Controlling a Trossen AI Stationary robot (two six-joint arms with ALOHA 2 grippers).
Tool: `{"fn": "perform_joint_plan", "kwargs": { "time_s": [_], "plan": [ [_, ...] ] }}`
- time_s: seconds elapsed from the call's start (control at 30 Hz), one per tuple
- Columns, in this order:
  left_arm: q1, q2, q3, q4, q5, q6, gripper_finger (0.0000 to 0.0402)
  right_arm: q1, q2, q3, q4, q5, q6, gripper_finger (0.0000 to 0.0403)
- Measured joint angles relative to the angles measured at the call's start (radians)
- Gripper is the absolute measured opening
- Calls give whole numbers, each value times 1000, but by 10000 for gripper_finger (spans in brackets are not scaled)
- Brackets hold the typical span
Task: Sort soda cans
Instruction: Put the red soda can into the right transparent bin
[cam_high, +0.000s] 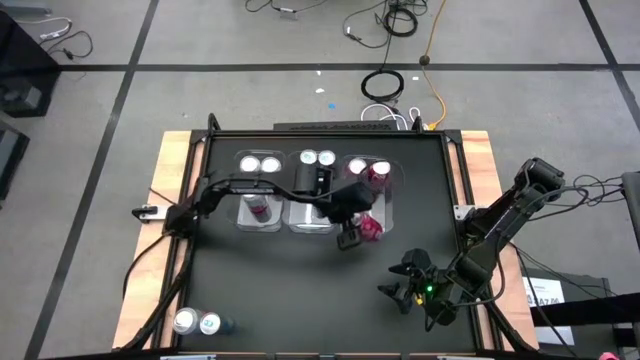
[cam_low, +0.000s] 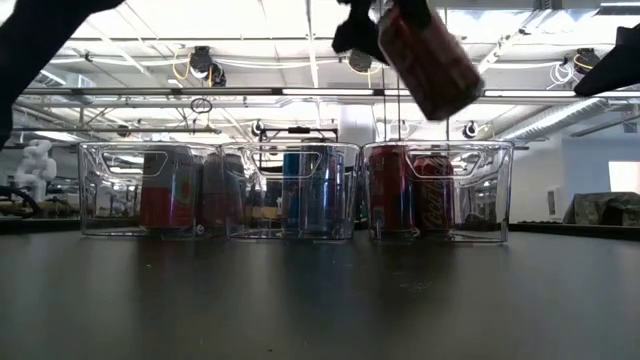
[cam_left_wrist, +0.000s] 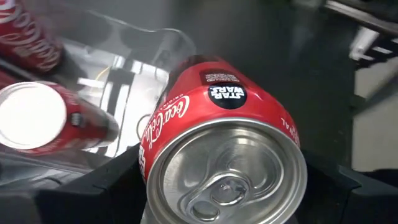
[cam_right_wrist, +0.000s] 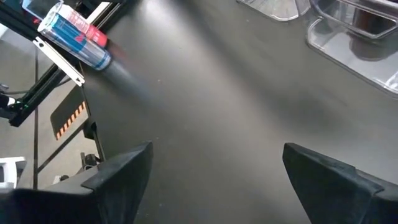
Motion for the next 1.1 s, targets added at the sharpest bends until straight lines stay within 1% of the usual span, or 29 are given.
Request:
{"fn": "perform_joint_plan", "kwargs": {
  "time_s": [0.1, 0.3, 0.37, 0.5, 0.6, 0.7, 0.93, 1.03, 1.1],
  "plan": [
    [-32, -12, 0, -2, -7, 0, 308, 0, 0, 0, -2, -1, -1, 352],
    [-107, -5, -5, -33, -65, -1, 308, 1, 0, 0, -7, -31, -1, 352],
    [-124, 4, -5, -66, -89, -32, 308, 1, 0, 0, -7, -48, -2, 352],
    [-125, 41, -6, -107, -105, -98, 308, 6, 0, 0, -5, -53, -2, 352],
    [-121, 75, -6, -127, -114, -106, 308, 11, 0, 0, 3, -53, -14, 352],
    [-120, 113, -6, -121, -108, -140, 308, 17, 0, 0, 11, -54, -17, 352],
    [-115, 185, -7, -171, -32, -193, 308, 39, 0, 0, 18, -55, -17, 352],
    [-115, 193, -8, -178, -21, -234, 308, 46, 0, 0, 17, -54, -12, 352],
    [-113, 193, -8, -186, 4, -237, 308, 47, 0, 0, 17, -54, -9, 352]
  ]
}}
